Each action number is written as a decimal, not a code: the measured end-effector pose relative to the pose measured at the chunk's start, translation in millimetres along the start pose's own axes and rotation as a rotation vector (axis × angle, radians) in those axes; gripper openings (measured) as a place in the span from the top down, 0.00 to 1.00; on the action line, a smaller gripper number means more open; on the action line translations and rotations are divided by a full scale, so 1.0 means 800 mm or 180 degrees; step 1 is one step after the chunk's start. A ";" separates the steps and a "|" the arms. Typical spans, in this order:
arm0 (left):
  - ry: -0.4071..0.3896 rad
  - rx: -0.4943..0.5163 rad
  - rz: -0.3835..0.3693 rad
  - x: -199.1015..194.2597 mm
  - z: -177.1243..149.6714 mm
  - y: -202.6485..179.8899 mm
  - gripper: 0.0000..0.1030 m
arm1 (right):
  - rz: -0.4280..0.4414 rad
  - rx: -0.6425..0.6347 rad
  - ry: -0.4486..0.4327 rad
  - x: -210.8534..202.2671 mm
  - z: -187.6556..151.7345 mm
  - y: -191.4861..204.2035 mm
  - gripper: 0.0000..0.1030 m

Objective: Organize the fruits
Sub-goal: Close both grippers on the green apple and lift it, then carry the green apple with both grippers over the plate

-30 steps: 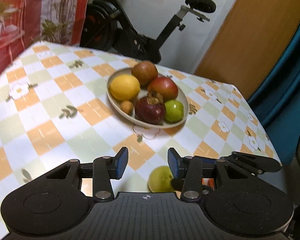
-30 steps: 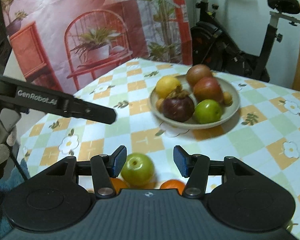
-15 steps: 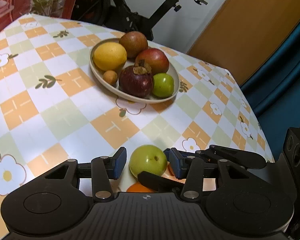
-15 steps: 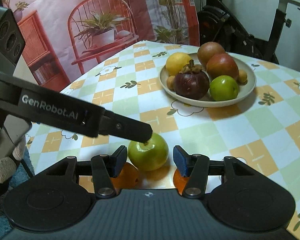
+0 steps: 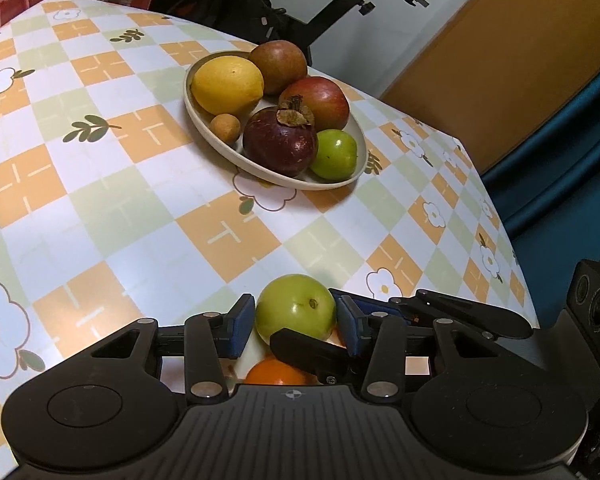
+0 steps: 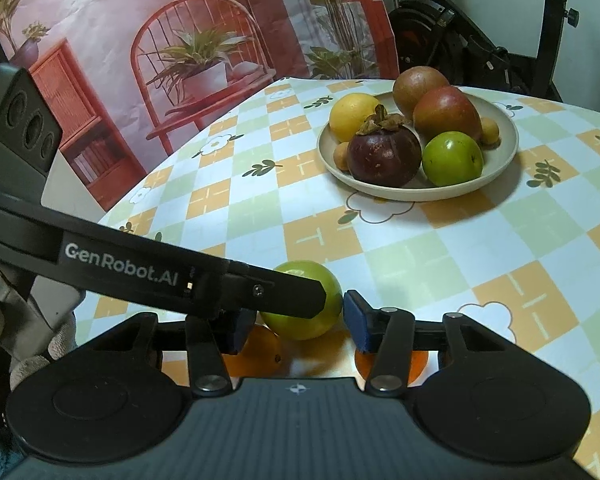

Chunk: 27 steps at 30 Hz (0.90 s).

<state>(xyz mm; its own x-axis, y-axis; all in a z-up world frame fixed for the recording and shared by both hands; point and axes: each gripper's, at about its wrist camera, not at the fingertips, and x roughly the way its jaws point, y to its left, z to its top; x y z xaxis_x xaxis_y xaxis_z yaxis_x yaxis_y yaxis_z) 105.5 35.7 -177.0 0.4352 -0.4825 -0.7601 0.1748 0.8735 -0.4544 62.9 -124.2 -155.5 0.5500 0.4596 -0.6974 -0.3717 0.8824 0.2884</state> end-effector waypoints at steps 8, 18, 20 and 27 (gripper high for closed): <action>-0.0240 0.0163 -0.0045 -0.030 0.014 -0.020 0.54 | 0.0014 -0.0059 -0.0149 -0.017 0.013 0.004 0.51; -0.0750 0.0455 -0.0122 -0.096 0.059 -0.067 0.56 | 0.0054 -0.0298 -0.0576 -0.072 0.073 0.016 0.51; -0.0827 0.0492 -0.0120 -0.106 0.068 -0.075 0.56 | 0.0059 -0.0347 -0.0658 -0.080 0.085 0.019 0.51; -0.0916 0.0601 -0.0073 -0.112 0.089 -0.086 0.56 | 0.0047 -0.0503 -0.0799 -0.089 0.113 0.025 0.51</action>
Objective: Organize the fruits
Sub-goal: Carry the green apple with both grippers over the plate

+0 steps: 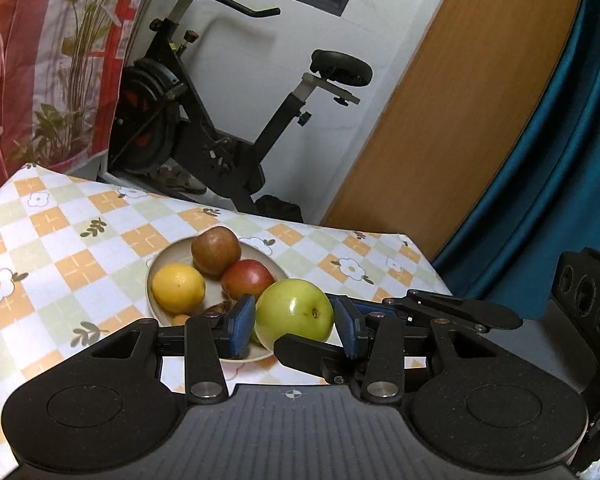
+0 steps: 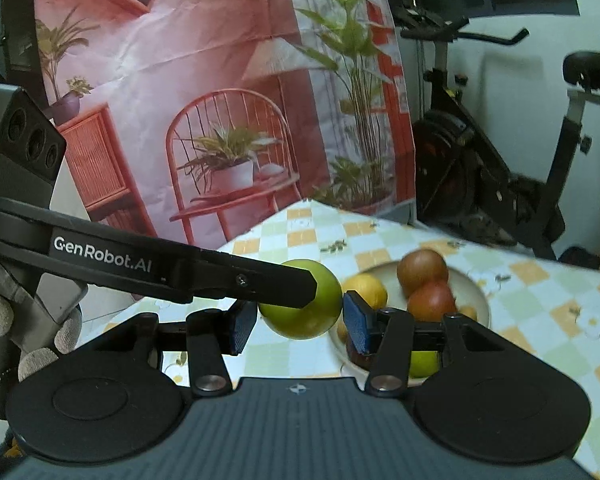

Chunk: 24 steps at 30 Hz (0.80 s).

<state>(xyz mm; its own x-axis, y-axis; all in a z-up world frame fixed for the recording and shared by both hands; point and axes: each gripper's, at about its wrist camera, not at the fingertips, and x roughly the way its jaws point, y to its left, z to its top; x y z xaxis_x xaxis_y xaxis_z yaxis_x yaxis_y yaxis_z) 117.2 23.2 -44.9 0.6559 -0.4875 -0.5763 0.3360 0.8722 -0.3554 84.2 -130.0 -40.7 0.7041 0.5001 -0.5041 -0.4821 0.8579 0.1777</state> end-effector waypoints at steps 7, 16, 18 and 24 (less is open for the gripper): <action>0.0114 -0.0027 0.0009 0.032 0.012 0.028 0.56 | -0.0050 -0.0094 0.0098 0.032 -0.001 -0.012 0.51; 0.0301 -0.0068 0.0034 0.100 0.047 0.070 0.56 | -0.0066 0.0072 0.0179 0.093 0.016 -0.065 0.51; 0.0362 -0.0098 0.0050 0.116 0.050 0.079 0.56 | -0.0102 0.0047 0.0222 0.107 0.019 -0.073 0.51; 0.0499 -0.0206 0.0051 0.152 0.054 0.102 0.56 | -0.0186 -0.0045 0.0434 0.150 0.022 -0.095 0.51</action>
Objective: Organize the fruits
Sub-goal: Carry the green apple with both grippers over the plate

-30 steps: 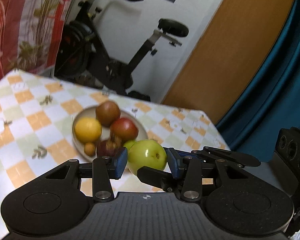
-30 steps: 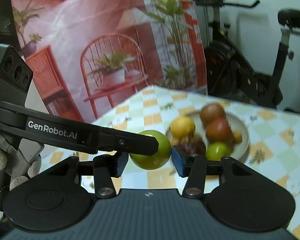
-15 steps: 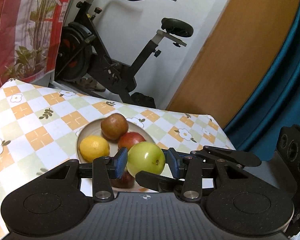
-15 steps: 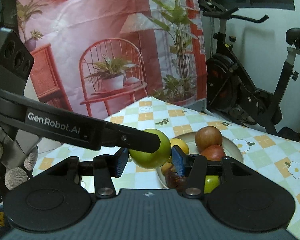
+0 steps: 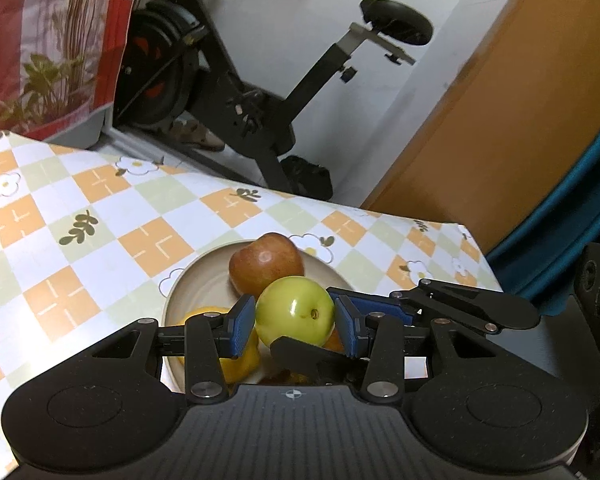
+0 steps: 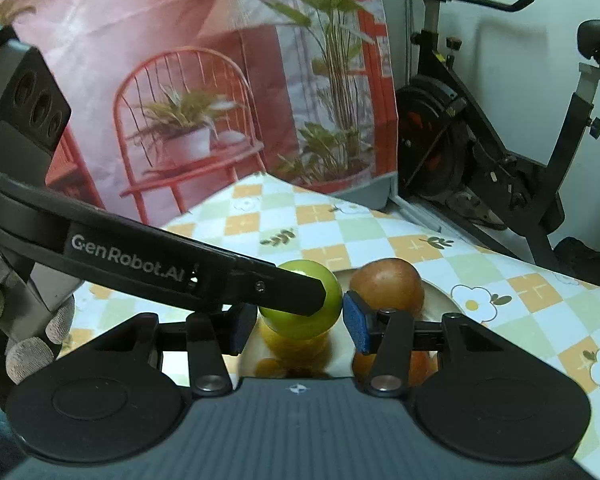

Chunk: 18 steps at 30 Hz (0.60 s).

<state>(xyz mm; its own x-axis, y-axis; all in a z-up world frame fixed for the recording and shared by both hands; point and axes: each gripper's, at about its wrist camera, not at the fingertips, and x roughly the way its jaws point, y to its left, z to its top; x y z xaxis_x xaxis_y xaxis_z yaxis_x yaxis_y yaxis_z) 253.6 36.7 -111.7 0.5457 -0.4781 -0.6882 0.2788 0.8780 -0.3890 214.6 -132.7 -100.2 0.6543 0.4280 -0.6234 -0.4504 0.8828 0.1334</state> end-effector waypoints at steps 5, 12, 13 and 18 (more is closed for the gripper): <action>0.0082 -0.0008 0.0032 0.021 0.006 0.007 0.55 | -0.0087 -0.0094 0.0141 0.024 0.001 -0.008 0.51; 0.0132 0.0056 0.0078 0.039 0.006 0.005 0.55 | -0.0168 -0.0099 0.0253 0.040 -0.004 -0.019 0.51; 0.0130 0.0082 0.0097 0.039 0.006 0.004 0.54 | -0.0177 -0.0103 0.0256 0.042 -0.003 -0.020 0.51; 0.0117 0.0125 0.0144 0.039 0.006 0.000 0.54 | -0.0211 -0.0120 0.0278 0.044 -0.001 -0.018 0.50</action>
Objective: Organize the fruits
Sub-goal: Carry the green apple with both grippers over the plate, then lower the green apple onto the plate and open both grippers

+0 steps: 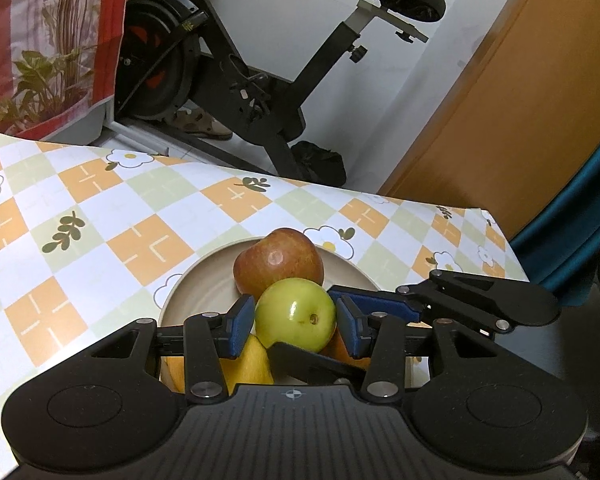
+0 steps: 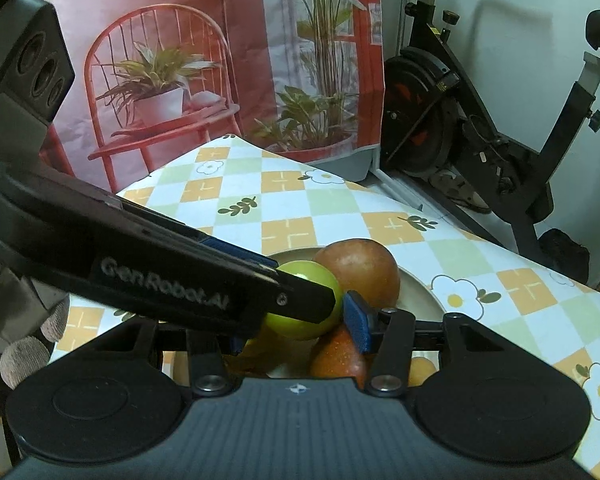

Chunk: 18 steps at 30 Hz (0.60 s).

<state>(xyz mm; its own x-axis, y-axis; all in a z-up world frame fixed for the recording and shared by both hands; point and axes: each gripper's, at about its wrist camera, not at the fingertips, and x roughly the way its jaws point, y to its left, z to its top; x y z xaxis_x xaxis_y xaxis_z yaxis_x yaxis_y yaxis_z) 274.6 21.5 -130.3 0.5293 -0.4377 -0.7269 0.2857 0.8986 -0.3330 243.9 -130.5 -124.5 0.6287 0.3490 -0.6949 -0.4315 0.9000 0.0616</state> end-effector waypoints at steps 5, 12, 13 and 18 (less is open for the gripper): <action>-0.0072 -0.0030 0.0039 -0.012 -0.001 0.001 0.53 | -0.0012 -0.0017 -0.0020 -0.012 -0.002 0.002 0.50; -0.0166 -0.0022 0.0058 -0.042 -0.013 -0.005 0.53 | -0.0035 0.0054 -0.0149 -0.050 -0.012 0.001 0.50; -0.0182 -0.0014 0.0065 -0.047 -0.015 -0.006 0.53 | -0.0038 0.0080 -0.0181 -0.058 -0.014 0.001 0.50; -0.0255 0.0048 0.0129 -0.076 -0.028 -0.016 0.53 | -0.0067 0.0268 -0.0354 -0.095 -0.026 -0.002 0.50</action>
<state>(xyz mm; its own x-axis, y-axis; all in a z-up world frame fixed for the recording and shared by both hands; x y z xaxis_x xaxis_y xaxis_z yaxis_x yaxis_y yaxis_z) 220.8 37.4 -95.4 0.6026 -0.4027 -0.6890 0.2746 0.9153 -0.2947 183.0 -163.7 -86.8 0.7069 0.3524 -0.6132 -0.3645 0.9245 0.1111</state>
